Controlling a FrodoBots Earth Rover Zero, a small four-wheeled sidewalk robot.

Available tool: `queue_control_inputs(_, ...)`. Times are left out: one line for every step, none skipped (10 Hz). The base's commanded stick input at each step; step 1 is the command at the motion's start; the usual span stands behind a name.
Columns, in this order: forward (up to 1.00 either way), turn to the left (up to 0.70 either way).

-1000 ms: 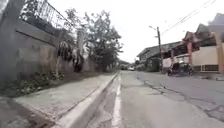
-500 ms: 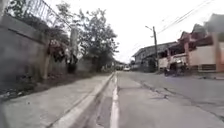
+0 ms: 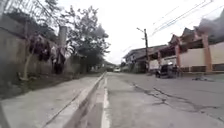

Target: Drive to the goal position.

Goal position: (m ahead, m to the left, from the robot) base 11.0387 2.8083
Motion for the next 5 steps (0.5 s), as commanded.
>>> queue_control_inputs(0.70,0.00)
queue_control_inputs(0.70,0.00)
queue_control_inputs(0.70,0.00)
queue_control_inputs(0.70,0.00)
queue_control_inputs(0.70,0.00)
